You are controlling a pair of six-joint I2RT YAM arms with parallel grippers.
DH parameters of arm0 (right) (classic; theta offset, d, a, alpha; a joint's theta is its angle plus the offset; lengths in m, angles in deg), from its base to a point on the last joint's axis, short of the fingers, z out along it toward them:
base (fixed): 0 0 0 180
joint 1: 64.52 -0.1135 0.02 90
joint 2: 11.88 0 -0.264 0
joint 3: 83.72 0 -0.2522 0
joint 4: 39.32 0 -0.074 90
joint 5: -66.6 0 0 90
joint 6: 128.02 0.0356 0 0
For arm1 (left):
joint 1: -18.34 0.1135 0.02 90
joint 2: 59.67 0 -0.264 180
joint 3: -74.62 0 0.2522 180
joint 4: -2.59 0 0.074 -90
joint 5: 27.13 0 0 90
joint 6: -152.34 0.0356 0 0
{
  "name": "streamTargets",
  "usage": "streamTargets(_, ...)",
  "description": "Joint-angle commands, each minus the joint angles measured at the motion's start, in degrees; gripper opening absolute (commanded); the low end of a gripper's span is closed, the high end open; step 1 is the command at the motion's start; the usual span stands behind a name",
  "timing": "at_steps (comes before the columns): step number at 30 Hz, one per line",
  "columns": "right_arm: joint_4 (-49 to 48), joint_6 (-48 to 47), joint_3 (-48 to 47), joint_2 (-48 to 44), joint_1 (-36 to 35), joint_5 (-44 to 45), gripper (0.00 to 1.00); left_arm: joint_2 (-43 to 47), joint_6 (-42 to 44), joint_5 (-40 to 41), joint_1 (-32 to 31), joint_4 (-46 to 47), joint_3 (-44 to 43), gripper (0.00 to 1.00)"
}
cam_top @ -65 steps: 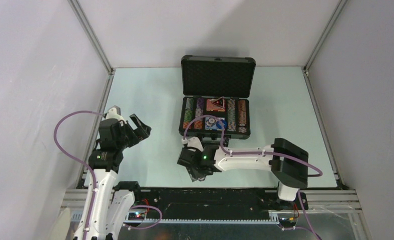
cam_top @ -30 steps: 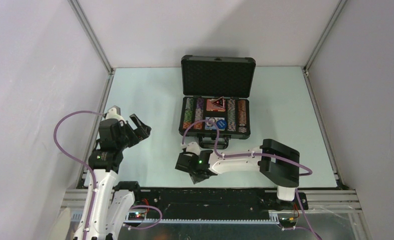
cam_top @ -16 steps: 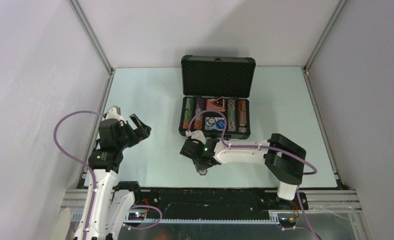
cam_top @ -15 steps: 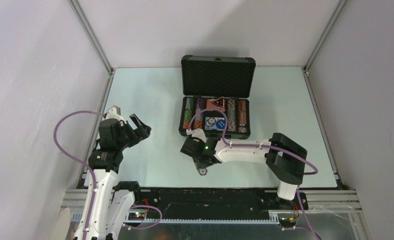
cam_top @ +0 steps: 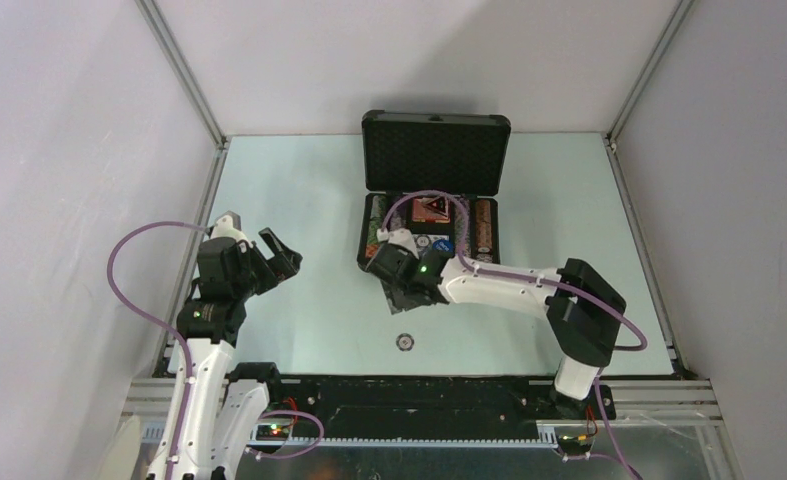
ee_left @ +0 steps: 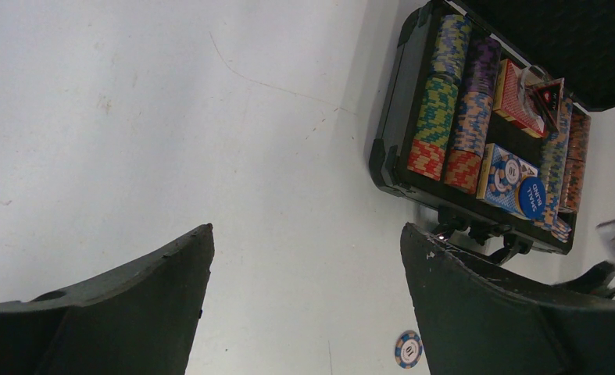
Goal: Pack up texas hold em set
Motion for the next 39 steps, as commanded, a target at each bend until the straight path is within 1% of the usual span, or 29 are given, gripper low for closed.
streamTargets(1, -0.3, 3.6, 3.1, 0.0, -4.7, -1.5, 0.61, 0.4, 1.1, -0.5, 0.6, 1.6, -0.7, 0.94)
streamTargets(3, -1.8, 5.6, 5.0, 0.6, -6.2, -2.7, 0.68, 0.3, 1.1, -0.6, 0.7, 1.7, -0.7, 0.94)
streamTargets(5, -3.0, 7.0, 6.8, 1.1, -7.2, -3.9, 0.71, 0.2, 1.1, -0.7, 0.6, 1.6, -0.7, 0.94)
streamTargets(9, -4.4, 8.3, 7.5, 2.5, -8.5, -5.0, 0.72, 0.3, 1.1, -0.8, 0.6, 1.6, -0.7, 0.94)
streamTargets(19, -4.5, 8.1, 7.5, 4.6, -9.2, -5.4, 0.62, 0.4, 1.1, -0.7, 0.6, 1.6, -0.7, 0.94)
streamTargets(24, -4.7, 8.0, 7.5, 5.2, -9.4, -5.7, 0.54, 0.4, 1.1, -0.6, 0.6, 1.6, -0.7, 0.94)
streamTargets(27, -3.8, 8.1, 7.5, 5.2, -9.6, -5.3, 0.52, 0.5, 1.1, -0.7, 0.6, 1.6, -0.6, 0.94)
streamTargets(31, -3.1, 8.0, 7.5, 4.6, -9.8, -4.9, 0.48, 0.5, 1.1, -0.7, 0.6, 1.7, -0.7, 0.94)
streamTargets(36, -3.3, 7.5, 7.4, 3.0, -9.4, -4.4, 0.41, 0.5, 1.1, -0.7, 0.7, 1.7, -0.6, 0.94)
streamTargets(39, -3.7, 6.9, 7.5, 1.9, -8.7, -4.4, 0.39, 0.5, 1.1, -0.7, 0.6, 1.7, -0.7, 0.94)
